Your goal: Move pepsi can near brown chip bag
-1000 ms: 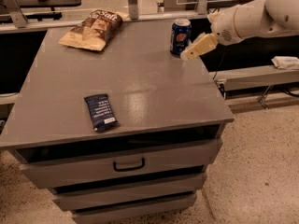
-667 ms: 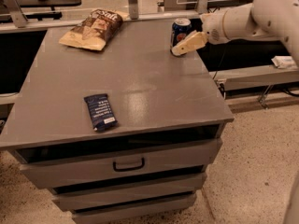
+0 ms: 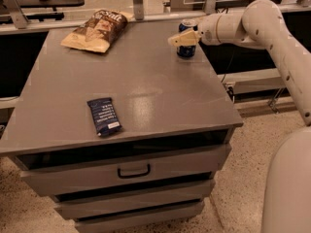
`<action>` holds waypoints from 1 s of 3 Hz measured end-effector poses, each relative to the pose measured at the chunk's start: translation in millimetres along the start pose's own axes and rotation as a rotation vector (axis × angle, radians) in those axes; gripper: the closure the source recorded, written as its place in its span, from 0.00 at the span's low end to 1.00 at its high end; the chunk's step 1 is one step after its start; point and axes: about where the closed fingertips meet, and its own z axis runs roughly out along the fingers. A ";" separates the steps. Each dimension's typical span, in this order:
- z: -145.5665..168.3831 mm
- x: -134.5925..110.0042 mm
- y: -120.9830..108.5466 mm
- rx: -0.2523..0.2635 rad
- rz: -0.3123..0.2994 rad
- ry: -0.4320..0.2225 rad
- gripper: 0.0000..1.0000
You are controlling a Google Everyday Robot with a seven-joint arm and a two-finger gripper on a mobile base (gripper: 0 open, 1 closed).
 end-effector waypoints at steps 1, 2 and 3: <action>-0.6 -4.0 -8.6 0.013 0.010 -0.040 0.51; -22.1 -24.0 -12.0 0.017 0.000 -0.105 0.72; -18.4 -23.5 -9.7 0.011 0.001 -0.104 0.96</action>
Offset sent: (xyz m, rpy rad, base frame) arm -0.0203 -0.0374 0.0716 0.1358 -0.1491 0.0062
